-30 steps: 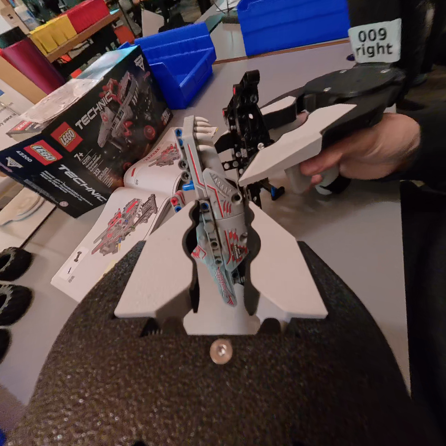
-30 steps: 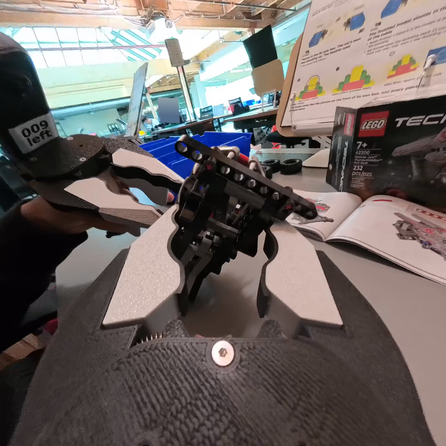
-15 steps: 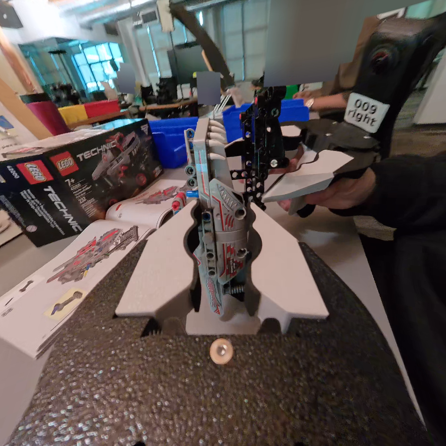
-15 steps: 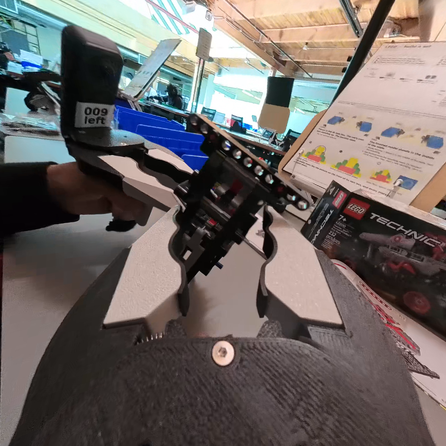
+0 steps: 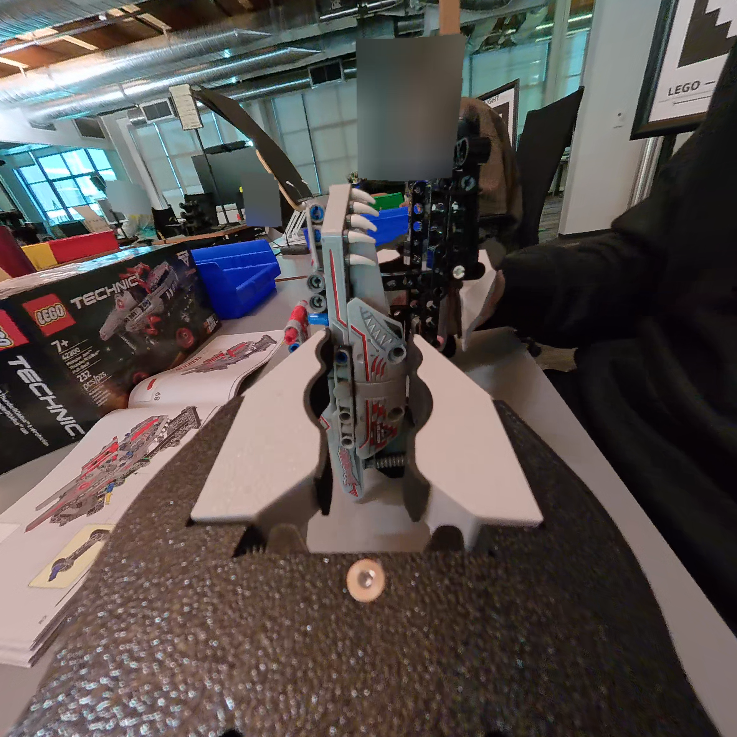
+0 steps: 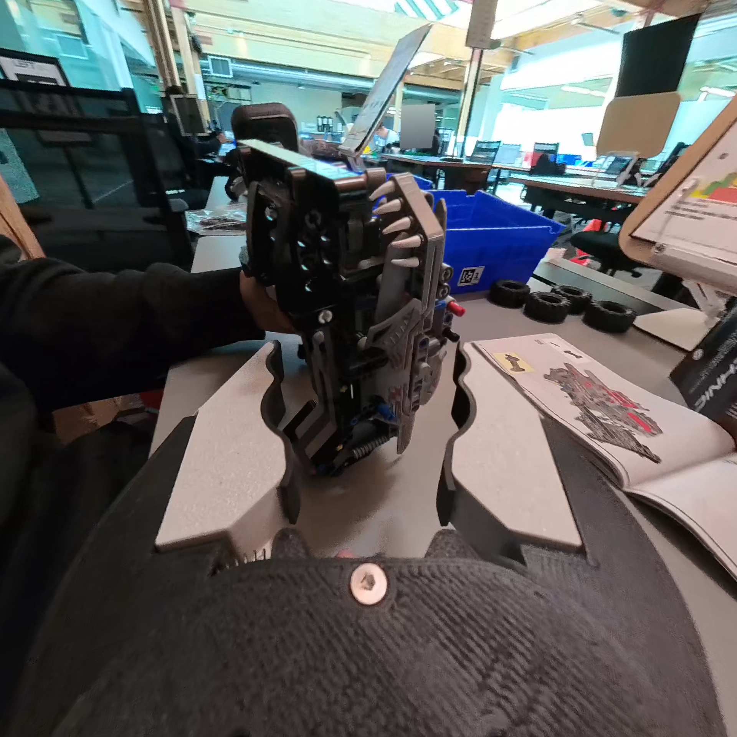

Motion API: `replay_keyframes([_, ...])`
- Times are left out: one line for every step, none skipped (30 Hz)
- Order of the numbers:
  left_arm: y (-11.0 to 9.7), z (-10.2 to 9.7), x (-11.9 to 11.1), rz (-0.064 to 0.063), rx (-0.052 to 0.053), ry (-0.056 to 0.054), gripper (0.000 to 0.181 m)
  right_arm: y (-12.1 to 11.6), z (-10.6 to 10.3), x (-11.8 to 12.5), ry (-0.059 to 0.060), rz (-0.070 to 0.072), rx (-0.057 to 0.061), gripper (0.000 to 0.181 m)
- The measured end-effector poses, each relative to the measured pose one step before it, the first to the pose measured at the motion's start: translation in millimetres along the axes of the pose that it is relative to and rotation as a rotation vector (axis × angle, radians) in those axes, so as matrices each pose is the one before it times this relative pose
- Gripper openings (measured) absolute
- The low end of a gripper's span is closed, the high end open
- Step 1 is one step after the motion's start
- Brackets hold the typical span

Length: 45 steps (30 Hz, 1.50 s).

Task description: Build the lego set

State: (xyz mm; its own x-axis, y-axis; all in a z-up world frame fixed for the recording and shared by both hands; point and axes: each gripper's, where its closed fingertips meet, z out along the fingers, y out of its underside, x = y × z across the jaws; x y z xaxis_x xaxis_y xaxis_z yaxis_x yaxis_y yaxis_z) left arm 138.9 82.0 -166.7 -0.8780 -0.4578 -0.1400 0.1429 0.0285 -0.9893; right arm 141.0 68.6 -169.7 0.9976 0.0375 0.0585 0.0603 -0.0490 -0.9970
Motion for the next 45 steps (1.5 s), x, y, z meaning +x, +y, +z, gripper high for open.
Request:
replay_keyframes([0.47,-0.38,-0.57,-0.0046,-0.0026,0.0048,0.034,0.38,4.19,0.01,-0.0178,-0.0029,-0.0056,0.086])
replay_keyframes([0.6,-0.67,-0.43,-0.0078,-0.0041,0.0065,0.034,-0.27,4.15,-1.83,-0.0241,-0.0123,-0.0023,0.086])
replay_keyframes([1.09,-0.9,-1.52,-0.0127,-0.0084,0.0009,0.034,-1.08,3.64,-1.8,-0.0199,-0.0202,-0.0005,0.083])
replay_keyframes([0.53,-1.24,-0.77,-0.0077,-0.0037,0.0055,0.034,-0.2,3.41,-1.2,-0.0137,-0.0203,-0.0073,0.08])
replay_keyframes([0.95,-1.47,-0.55,0.001,-0.0061,0.0042,0.034,0.25,2.8,-0.71,-0.0087,-0.0173,-0.0092,0.08])
replay_keyframes([1.12,-1.88,-0.27,-0.0023,-0.0088,0.0047,0.034,0.22,1.31,1.37,0.0063,-0.0143,-0.0061,0.076])
replay_keyframes([0.29,-1.21,1.33,-0.007,-0.0022,0.012,0.034,-0.45,0.17,1.07,0.0063,-0.0203,0.0033,0.07])
replay_keyframes([0.24,-0.46,2.03,-0.0036,-0.0034,0.0112,0.034,-1.25,-0.73,0.35,0.0073,-0.0234,0.009,0.063])
replay_keyframes([1.08,-0.25,0.78,-0.0043,-0.0087,0.0007,0.034,-0.17,-0.16,-1.19,0.0032,-0.0126,0.0023,0.063])
replay_keyframes([0.2,-0.09,1.2,-0.0073,-0.0038,0.0029,0.035,-0.19,0.07,-0.69,0.0078,-0.0015,0.0023,0.063])
replay_keyframes([-0.07,-0.08,1.23,-0.0019,-0.0023,0.0007,0.034,-0.45,-0.23,-1.12,0.0043,-0.0041,0.0065,0.063])
replay_keyframes([-0.14,0.38,0.83,0.0045,-0.0029,-0.0029,0.035,-0.23,-0.54,-1.09,0.0003,-0.0029,0.0059,0.063])
replay_keyframes([-0.12,0.78,0.19,0.0003,-0.005,-0.0058,0.035,0.18,-0.7,-0.24,-0.0017,0.0051,0.0018,0.063])
replay_keyframes([-0.15,1.33,-0.34,-0.0024,-0.0075,-0.0077,0.034,0.35,-0.99,0.56,-0.0036,0.0104,-0.0003,0.063])
replay_keyframes([0.03,1.69,-0.85,-0.0042,-0.0126,-0.0107,0.034,0.67,-1.3,1.26,-0.0037,0.0137,-0.0006,0.063])
replay_keyframes([0.14,1.81,-1.15,-0.0083,-0.0171,-0.0126,0.035,0.92,-1.31,1.65,-0.0039,0.0215,-0.0007,0.063])
replay_keyframes([0.11,1.87,-1.29,-0.0151,-0.0192,-0.0136,0.035,0.93,-1.17,1.88,-0.003,0.0278,0.0021,0.063])
replay_keyframes([0.13,1.72,-1.38,-0.0186,-0.0205,-0.0149,0.035,0.59,-0.94,1.85,0.0003,0.0303,0.0062,0.064])
replay_keyframes([0.4,1.56,-1.07,-0.0191,-0.0207,-0.0141,0.034,0.31,-0.8,1.77,0.0034,0.0252,0.0082,0.065])
replay_keyframes([-0.16,1.29,-0.47,-0.018,-0.0138,-0.0125,0.035,0.15,-1.01,1.03,0.0023,0.0108,0.0073,0.065])
replay_keyframes([-0.22,1.08,-0.14,-0.0117,-0.0103,-0.012,0.035,0.14,-1.29,0.61,-0.0026,0.0062,0.0036,0.064])
replay_keyframes([-0.43,0.94,-0.29,-0.0088,-0.0094,-0.0137,0.035,0.08,-1.2,0.73,-0.0037,0.0133,0.0005,0.064])
replay_keyframes([-0.68,0.71,-0.38,-0.0056,-0.0073,-0.0131,0.035,-0.08,-0.99,0.65,-0.0033,0.0154,0.0021,0.064])
replay_keyframes([-0.6,0.24,-0.94,0.001,-0.0058,-0.019,0.035,-0.13,-0.64,0.81,0.0001,0.013,0.0035,0.064])
replay_keyframes([-0.4,0.07,-1.38,0.0038,-0.0033,-0.0223,0.035,-0.23,-0.45,1.13,0.0068,0.0076,0.0047,0.064])
replay_keyframes([-0.17,-0.13,0.09,0.0008,0.0007,-0.013,0.035,-0.07,-0.38,0.33,0.0031,0.0048,0.0049,0.063])
replay_keyframes([-0.22,-0.18,0.72,-0.0011,0.0027,-0.0102,0.035,0.1,-0.38,-0.9,-0.0041,0.0037,0.0044,0.063])
replay_keyframes([-0.3,0.02,-0.1,0.0001,0.0014,-0.0191,0.034,0.16,-0.55,-0.29,0.0012,0.0027,0.0018,0.063])
replay_keyframes([-0.24,0.0,-0.03,0.0055,-0.0024,-0.0207,0.034,0.08,-0.57,0.33,0.0079,0.0016,0.0009,0.063])
replay_keyframes([0.12,-0.15,1.27,0.012,-0.0085,-0.0112,0.034,0.21,-0.78,-0.8,0.0018,-0.0032,0.0014,0.063])
replay_keyframes([0.26,-0.45,0.84,0.0156,-0.0137,-0.0116,0.034,0.3,-0.73,-1.22,0.0004,-0.0097,-0.0029,0.063])
replay_keyframes([0.02,-0.47,-0.07,0.0103,-0.0129,-0.0171,0.034,0.14,-0.49,-0.46,0.0092,-0.0072,-0.0011,0.063])
replay_keyframes([0.02,-0.49,0.3,0.0024,-0.0119,-0.0123,0.034,-0.08,-0.41,-0.34,0.0074,0.0005,0.0012,0.063])
replay_keyframes([0.06,-0.53,0.04,0.0037,-0.0092,-0.0149,0.035,-0.09,-0.42,-0.84,0.0031,-0.0009,-0.0002,0.064])
replay_keyframes([0.02,-0.44,-0.75,0.0021,-0.007,-0.0241,0.037,0.06,-0.46,-0.31,0.0053,0.0002,-0.0005,0.063])
replay_keyframes([-0.08,-0.67,0.13,-0.0011,-0.0036,-0.0222,0.037,0.01,-0.62,-0.22,0.0089,-0.0011,-0.0002,0.064])
replay_keyframes([0.01,-0.91,0.29,-0.0035,0.0017,-0.0246,0.038,-0.19,-0.61,-0.74,0.0071,-0.003,0.0012,0.064])
replay_keyframes([0.36,-1.19,-1.25,-0.0134,0.003,-0.0371,0.041,-0.12,-0.75,-0.91,0.0076,-0.0038,0.0006,0.064])
replay_keyframes([0.33,-1.38,-0.3,-0.0174,0.0037,-0.0328,0.044,-0.13,-0.82,-0.9,0.0078,-0.0019,-0.0001,0.064])
replay_keyframes([-0.12,-1.44,1.1,-0.0076,0.0068,-0.0259,0.045,-0.29,-1.05,-1.45,0.0053,-0.0035,0.0009,0.064])
replay_keyframes([-0.38,-1.35,1.16,0.0024,0.0086,-0.0277,0.046,-0.25,-1.24,-1.52,0.0046,-0.0082,0.0027,0.064])
replay_keyframes([-0.39,-1.44,0.76,0.0048,0.0074,-0.0307,0.046,-0.3,-1.49,-0.88,0.0082,-0.0058,0.0022,0.064])
replay_keyframes([-0.98,-1.89,-0.66,0.0108,0.0102,-0.0384,0.046,0.03,-1.45,0.65,0.018,-0.0022,-0.0008,0.064])
replay_keyframes([-2.42,-2.79,-0.86,0.0132,0.0214,-0.0388,0.045,0.51,-1.54,2.38,0.0263,-0.0002,-0.0041,0.062])
replay_keyframes([-4.18,-3.23,1.88,0.0091,0.0331,-0.0155,0.038,0.81,-1.44,2.16,0.0208,-0.0032,-0.0068,0.059])
